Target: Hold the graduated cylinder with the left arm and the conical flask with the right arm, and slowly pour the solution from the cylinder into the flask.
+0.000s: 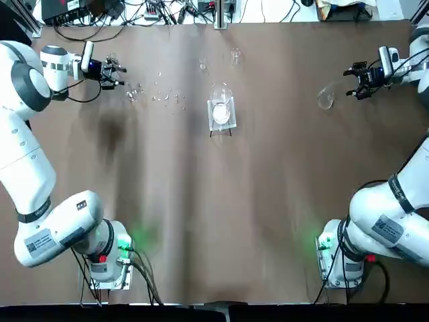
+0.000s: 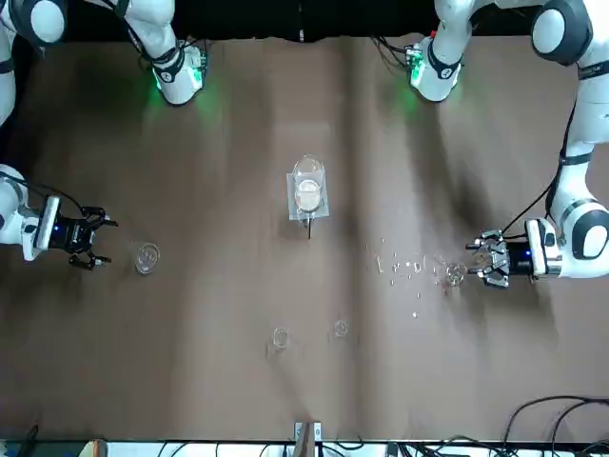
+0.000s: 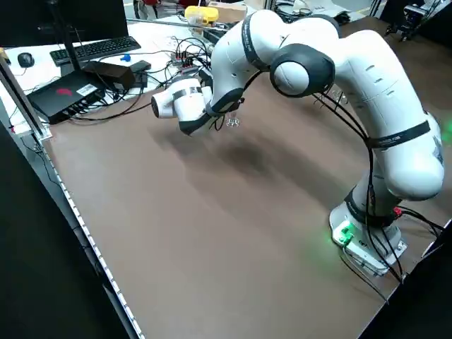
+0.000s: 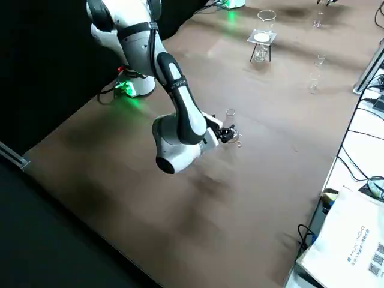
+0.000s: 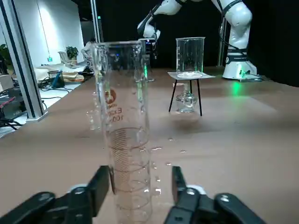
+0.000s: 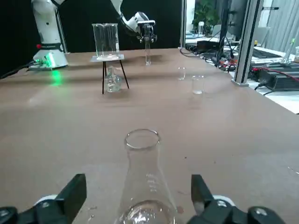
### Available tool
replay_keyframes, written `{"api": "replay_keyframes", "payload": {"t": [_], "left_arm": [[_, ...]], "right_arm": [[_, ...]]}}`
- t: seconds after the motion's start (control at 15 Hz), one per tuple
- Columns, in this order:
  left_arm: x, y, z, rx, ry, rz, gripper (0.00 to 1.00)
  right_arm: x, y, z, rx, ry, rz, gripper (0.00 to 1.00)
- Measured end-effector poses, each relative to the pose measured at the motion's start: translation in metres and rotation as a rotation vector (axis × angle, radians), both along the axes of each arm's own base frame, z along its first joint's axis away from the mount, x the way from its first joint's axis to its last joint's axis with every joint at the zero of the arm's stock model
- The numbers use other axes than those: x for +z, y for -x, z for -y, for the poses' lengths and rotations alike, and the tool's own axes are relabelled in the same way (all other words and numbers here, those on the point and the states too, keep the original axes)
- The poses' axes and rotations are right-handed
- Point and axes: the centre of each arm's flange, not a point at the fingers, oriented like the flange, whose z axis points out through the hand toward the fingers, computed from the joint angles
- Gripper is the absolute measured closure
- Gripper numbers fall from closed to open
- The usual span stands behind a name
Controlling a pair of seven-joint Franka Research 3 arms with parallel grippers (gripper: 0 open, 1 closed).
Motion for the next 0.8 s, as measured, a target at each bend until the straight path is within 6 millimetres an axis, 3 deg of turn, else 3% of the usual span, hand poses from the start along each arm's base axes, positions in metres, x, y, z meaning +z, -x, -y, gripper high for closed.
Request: {"api": "replay_keyframes", "payload": {"t": [0.27, 0.4, 0.8], "left_arm": [[0.002, -0.001, -0.003, 0.003, -0.002, 0.005, 0.53], [0.002, -0.001, -0.003, 0.003, -0.002, 0.007, 0.65], [0.003, -0.002, -0.003, 0.003, -0.002, 0.009, 0.66]], "right_arm": [[-0.009, 0.001, -0.001, -0.029, -0.055, 0.001, 0.0], [-0.012, 0.001, -0.002, -0.035, -0.069, 0.002, 0.0], [-0.024, -0.002, -0.019, -0.017, -0.118, 0.008, 0.0]]}}
